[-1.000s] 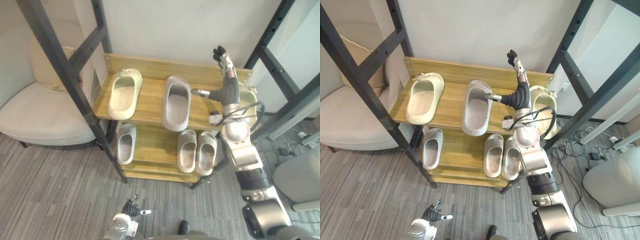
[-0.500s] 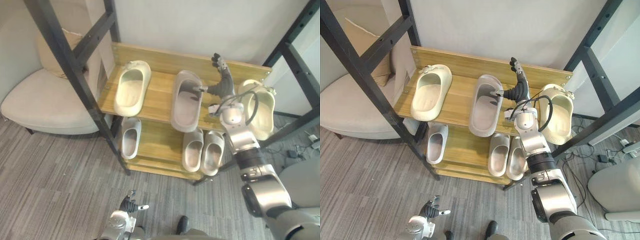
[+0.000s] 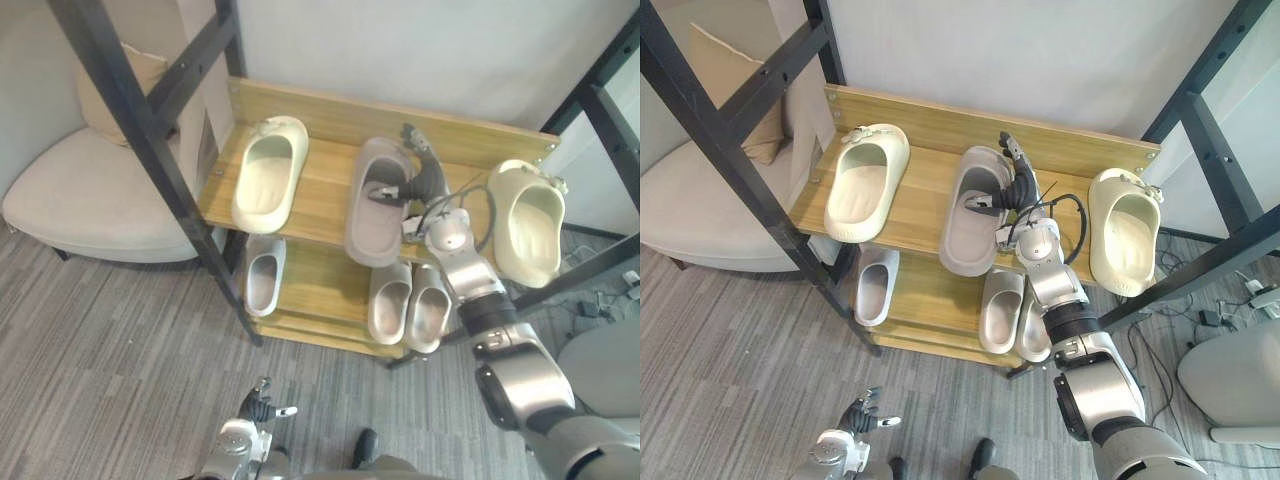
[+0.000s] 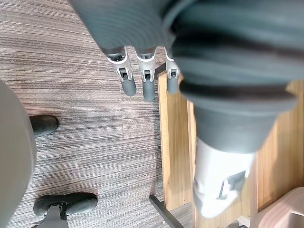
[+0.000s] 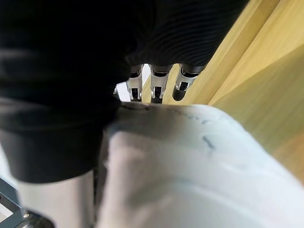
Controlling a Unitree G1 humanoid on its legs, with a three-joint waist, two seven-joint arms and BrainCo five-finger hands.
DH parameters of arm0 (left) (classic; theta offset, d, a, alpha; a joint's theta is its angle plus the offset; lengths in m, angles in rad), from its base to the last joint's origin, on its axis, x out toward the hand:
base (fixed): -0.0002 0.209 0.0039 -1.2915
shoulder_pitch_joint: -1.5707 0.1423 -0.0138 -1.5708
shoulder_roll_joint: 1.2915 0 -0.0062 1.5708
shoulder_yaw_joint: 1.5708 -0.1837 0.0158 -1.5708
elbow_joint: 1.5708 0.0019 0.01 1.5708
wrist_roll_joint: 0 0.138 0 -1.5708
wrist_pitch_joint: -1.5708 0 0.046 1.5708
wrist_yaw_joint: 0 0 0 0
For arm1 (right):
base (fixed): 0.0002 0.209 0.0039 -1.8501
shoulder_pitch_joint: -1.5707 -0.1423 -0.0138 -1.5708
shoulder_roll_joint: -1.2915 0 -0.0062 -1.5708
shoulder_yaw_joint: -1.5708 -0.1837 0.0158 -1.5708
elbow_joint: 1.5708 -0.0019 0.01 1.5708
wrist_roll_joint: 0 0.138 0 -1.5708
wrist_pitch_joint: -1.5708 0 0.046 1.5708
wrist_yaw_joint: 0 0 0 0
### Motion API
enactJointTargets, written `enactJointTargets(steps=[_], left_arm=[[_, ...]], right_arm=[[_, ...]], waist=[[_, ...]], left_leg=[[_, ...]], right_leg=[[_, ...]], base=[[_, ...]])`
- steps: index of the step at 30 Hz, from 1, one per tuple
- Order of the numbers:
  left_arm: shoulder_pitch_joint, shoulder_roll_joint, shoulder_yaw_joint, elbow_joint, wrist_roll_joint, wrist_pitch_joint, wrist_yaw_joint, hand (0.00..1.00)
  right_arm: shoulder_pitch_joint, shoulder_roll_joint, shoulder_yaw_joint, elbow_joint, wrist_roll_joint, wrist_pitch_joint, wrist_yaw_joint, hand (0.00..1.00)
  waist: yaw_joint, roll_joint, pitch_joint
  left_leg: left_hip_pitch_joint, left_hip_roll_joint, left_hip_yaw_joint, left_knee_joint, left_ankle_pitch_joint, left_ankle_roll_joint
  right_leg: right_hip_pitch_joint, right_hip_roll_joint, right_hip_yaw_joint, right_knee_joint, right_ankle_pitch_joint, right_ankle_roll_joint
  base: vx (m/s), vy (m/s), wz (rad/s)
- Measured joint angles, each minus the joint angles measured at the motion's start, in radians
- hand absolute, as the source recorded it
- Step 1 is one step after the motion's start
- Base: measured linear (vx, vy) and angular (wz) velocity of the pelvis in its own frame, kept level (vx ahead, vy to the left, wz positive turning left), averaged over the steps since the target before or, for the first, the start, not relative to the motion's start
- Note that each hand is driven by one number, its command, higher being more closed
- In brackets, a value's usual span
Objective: Organize the slippers on the shoe rack
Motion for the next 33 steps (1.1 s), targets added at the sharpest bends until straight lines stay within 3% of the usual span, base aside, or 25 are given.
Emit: enactJointTargets(steps=[3, 4, 13, 23, 29, 33], left_arm=[[-0.005, 0.001, 0.003, -0.001, -0.007, -0.004, 0.011, 0.0], [-0.012, 0.002, 0.01, -0.001, -0.007, -0.006, 0.012, 0.0], [-0.017, 0.031, 0.035, -0.01, -0.045, -0.017, 0.019, 0.0], [-0.017, 0.04, 0.045, -0.004, -0.084, -0.016, 0.037, 0.0], [-0.016, 0.038, 0.076, 0.001, -0.085, -0.015, 0.037, 0.0], [-0.014, 0.038, 0.077, 0.004, -0.064, -0.014, 0.037, 0.0]], right_arm=[[-0.028, 0.0, 0.009, 0.029, 0.001, 0.0, -0.001, 0.0], [-0.042, 0.0, 0.008, 0.035, 0.001, 0.0, -0.005, 1.0], [-0.145, -0.001, -0.022, 0.14, 0.035, 0.0, -0.027, 1.0], [-0.16, -0.004, -0.023, 0.135, 0.161, -0.017, -0.028, 1.0], [-0.045, -0.004, -0.028, -0.044, 0.18, -0.033, -0.039, 1.0], [0.191, 0.016, -0.066, -0.326, 0.154, -0.046, -0.051, 1.0]], waist=[[0.006, -0.006, 0.012], [0.011, -0.012, 0.027], [0.026, -0.043, 0.061], [0.027, -0.046, 0.07], [0.023, -0.047, 0.076], [0.009, -0.047, 0.076]], left_leg=[[-0.001, 0.002, -0.001, 0.0, 0.0, 0.0], [-0.002, 0.003, -0.002, 0.0, 0.0, 0.0], [-0.021, 0.005, -0.007, -0.016, 0.011, -0.014], [-0.019, 0.008, -0.005, -0.026, 0.019, -0.021], [-0.011, 0.006, -0.005, -0.034, 0.023, -0.021], [0.007, 0.001, -0.004, -0.032, 0.023, -0.021]], right_leg=[[0.0, 0.002, 0.0, 0.0, 0.0, 0.0], [0.0, 0.003, -0.001, 0.0, 0.0, 0.0], [-0.016, 0.011, -0.008, -0.001, 0.006, -0.007], [-0.021, 0.015, -0.006, -0.002, 0.006, -0.008], [-0.022, 0.012, -0.008, -0.003, 0.006, -0.008], [-0.002, 0.001, -0.006, -0.006, 0.007, -0.008]], base=[[-0.04, -0.046, 0.0], [-0.08, -0.061, 0.01], [-0.05, -0.04, 0.04], [0.0, -0.018, -0.01], [0.03, -0.012, 0.01], [0.07, 0.0, 0.0]])
